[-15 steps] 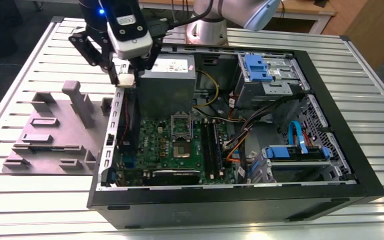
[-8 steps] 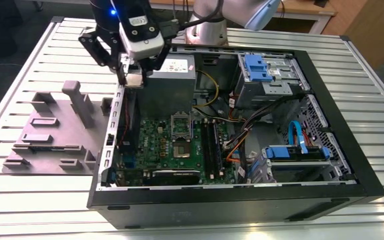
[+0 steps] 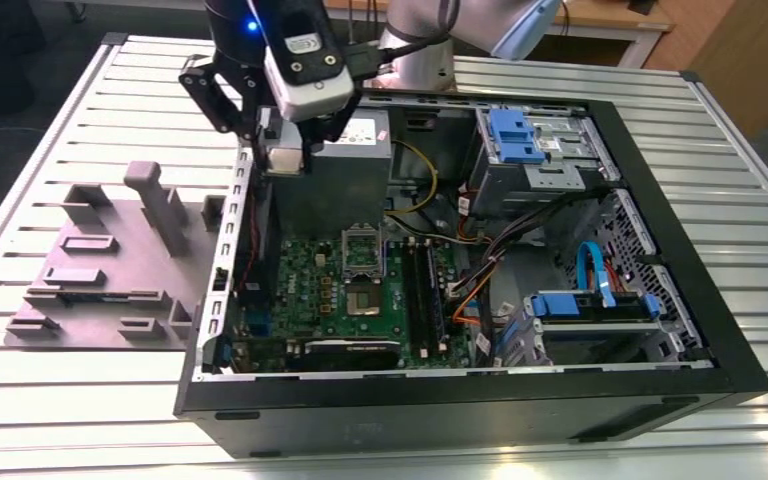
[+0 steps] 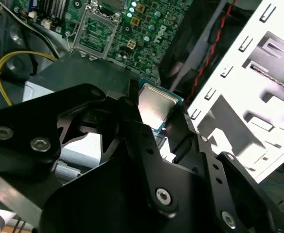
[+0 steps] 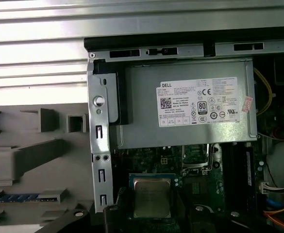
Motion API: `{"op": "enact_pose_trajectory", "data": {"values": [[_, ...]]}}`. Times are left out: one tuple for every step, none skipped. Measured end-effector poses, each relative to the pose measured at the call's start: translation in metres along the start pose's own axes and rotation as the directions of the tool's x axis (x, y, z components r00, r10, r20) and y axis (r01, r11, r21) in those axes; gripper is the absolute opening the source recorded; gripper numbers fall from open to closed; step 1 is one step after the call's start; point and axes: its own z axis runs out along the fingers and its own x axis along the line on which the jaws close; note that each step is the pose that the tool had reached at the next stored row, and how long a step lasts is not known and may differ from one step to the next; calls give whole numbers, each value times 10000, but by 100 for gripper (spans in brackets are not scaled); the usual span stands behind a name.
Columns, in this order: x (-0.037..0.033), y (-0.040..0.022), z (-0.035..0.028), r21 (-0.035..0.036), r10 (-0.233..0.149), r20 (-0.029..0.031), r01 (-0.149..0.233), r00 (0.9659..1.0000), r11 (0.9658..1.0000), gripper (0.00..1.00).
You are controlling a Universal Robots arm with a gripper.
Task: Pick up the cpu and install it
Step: 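Place the cpu into insertion slot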
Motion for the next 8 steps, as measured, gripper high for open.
{"op": "enact_pose_trajectory", "data": {"values": [[-18,1,0,0,13,0,-13,10000,10000,47],[-35,2,0,0,28,0,-28,10000,10000,47],[-52,4,0,0,42,1,-42,10000,10000,47],[-69,5,0,0,55,1,-55,10000,10000,47],[-86,6,1,0,69,1,-69,10000,10000,47],[-102,7,1,0,84,2,-84,10000,10000,47],[-118,8,1,0,100,2,-100,10000,10000,47],[-136,10,1,0,116,2,-116,9999,9999,47]]}}
